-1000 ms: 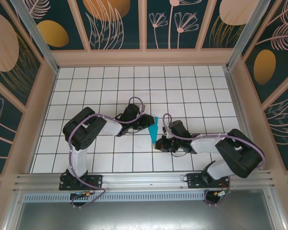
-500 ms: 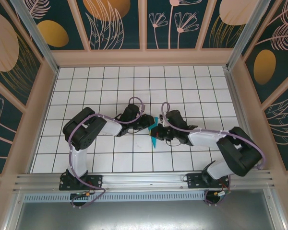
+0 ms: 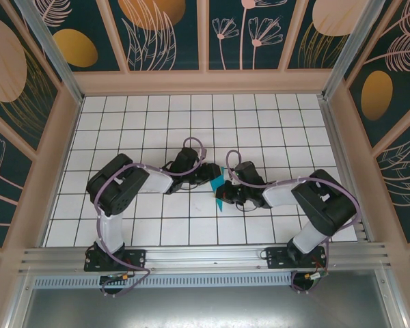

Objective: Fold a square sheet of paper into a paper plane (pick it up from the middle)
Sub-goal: Fold the wing for the fifth time at the center of the table.

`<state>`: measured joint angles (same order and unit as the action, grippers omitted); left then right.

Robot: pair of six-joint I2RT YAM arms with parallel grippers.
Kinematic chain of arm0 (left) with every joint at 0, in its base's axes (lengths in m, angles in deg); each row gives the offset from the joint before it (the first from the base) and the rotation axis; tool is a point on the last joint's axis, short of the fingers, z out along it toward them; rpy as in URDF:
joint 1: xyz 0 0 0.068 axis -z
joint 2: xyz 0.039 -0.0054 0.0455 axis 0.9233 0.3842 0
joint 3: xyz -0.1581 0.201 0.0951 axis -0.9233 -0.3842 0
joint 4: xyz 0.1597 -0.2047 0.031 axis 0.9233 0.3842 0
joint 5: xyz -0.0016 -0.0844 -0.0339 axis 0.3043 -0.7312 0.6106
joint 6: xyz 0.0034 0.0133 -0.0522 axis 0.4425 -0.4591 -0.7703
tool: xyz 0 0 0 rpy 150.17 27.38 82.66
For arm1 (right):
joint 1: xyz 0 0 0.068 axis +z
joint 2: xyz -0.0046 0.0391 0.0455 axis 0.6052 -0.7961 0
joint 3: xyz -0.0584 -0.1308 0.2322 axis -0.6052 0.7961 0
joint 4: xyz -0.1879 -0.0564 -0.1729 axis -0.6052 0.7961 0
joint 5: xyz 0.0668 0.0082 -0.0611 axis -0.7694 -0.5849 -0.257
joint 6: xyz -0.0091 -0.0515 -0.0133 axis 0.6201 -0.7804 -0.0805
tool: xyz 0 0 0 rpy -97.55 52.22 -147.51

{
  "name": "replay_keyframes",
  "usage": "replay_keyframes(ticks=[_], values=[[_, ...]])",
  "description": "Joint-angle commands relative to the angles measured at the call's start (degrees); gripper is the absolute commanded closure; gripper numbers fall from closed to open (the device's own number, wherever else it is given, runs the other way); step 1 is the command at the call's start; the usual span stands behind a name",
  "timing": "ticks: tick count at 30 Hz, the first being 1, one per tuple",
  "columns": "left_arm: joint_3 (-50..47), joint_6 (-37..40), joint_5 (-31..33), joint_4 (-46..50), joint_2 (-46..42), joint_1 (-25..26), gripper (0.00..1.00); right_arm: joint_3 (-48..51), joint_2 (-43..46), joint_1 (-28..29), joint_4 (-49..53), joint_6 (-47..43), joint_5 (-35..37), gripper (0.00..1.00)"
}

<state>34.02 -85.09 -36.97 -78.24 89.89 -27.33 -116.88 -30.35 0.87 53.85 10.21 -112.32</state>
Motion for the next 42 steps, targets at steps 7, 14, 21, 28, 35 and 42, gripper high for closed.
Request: replay_keyframes(ticks=[7, 14, 21, 28, 35, 42], values=[[1.7, 4.2, 0.7, 5.0, -6.5, -0.4, 0.58, 2.6, -0.6, -0.8, 5.4, -5.1, -1.6, 1.00], [0.8, 3.8, -1.4, 1.7, -2.9, -0.3, 0.61, 2.5, -1.1, -1.1, 5.5, -5.6, -2.3, 1.00], [1.9, 4.5, 2.2, 3.2, 1.3, -0.3, 0.62, 2.5, -1.1, -1.2, 7.5, -6.8, -2.5, 1.00], [1.8, 5.0, 4.2, 3.9, 3.1, -1.8, 0.63, 1.6, -2.9, -1.2, 11.5, -9.7, -2.7, 1.00], [2.9, 7.3, 5.3, 7.5, 1.9, -4.3, 0.63, 1.2, -3.6, -1.2, 12.8, -10.5, -2.6, 1.00], [4.8, 9.1, 5.8, 9.4, 2.6, -6.5, 0.63, 1.2, -3.5, -1.2, 12.6, -10.7, -3.2, 1.00]])
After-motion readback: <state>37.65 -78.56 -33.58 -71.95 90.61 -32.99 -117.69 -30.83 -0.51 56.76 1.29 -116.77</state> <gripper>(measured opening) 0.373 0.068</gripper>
